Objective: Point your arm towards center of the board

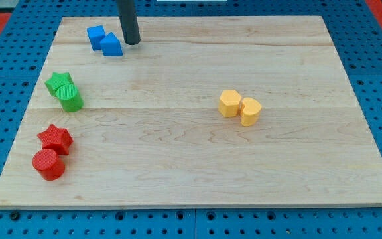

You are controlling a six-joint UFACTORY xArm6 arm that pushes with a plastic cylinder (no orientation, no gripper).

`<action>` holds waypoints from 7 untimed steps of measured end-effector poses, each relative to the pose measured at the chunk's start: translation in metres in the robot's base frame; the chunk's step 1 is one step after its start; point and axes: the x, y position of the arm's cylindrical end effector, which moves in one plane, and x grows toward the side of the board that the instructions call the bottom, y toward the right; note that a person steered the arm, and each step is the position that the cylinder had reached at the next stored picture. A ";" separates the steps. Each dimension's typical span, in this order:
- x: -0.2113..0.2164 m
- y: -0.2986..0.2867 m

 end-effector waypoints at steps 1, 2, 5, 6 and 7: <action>0.000 0.000; 0.000 -0.002; 0.005 0.013; 0.012 0.027; 0.026 0.061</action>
